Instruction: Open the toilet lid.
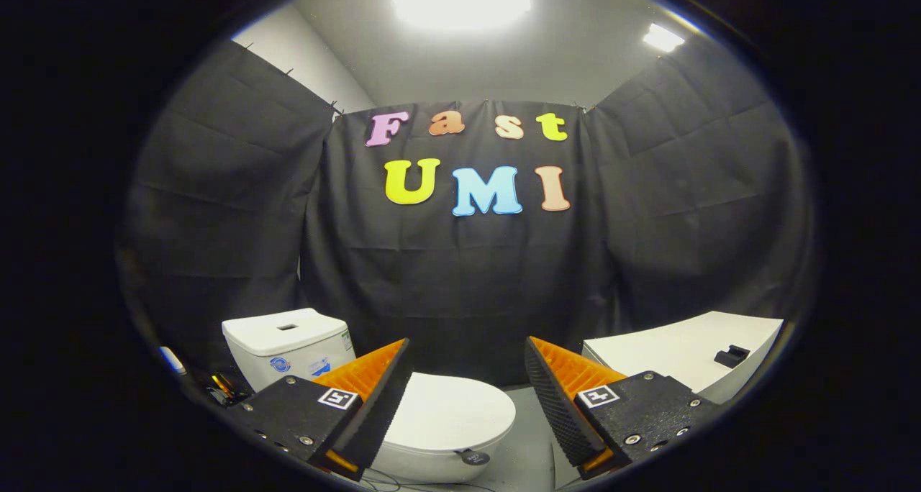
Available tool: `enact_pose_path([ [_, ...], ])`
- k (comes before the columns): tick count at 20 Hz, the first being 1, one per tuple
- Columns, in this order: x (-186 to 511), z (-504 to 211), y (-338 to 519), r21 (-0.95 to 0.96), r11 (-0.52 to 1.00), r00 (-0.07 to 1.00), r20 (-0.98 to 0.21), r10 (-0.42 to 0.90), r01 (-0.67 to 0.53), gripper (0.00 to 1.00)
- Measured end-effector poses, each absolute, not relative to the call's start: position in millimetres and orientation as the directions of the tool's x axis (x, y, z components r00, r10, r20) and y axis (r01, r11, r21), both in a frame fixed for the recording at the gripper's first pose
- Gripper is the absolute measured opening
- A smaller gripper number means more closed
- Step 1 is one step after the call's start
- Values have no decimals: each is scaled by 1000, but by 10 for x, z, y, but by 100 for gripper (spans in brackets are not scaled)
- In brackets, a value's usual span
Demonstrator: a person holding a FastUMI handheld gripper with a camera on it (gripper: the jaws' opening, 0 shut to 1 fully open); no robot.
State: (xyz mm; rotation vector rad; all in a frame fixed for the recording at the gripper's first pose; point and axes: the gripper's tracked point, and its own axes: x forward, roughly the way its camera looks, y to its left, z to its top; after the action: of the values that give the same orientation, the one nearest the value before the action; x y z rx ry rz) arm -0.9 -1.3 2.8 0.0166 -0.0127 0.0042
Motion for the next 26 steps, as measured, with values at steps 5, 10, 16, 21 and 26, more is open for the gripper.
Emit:
enact_pose_path([
  [5, -13, 24, -14, 17, 1000, 1000, 13, 3, -3, 95],
  [10, -21, 45, -10, 19, 1000, 1000, 17, 5, -6, 95],
  [16, -12, 45, -8, 20, 1000, 1000, 19, 6, -6, 95],
  [21, -15, 54, 4, 20, 1000, 1000, 24, 11, -12, 95],
  [26, -13, 52, 5, 23, 1000, 1000, 23, 9, -10, 95],
])
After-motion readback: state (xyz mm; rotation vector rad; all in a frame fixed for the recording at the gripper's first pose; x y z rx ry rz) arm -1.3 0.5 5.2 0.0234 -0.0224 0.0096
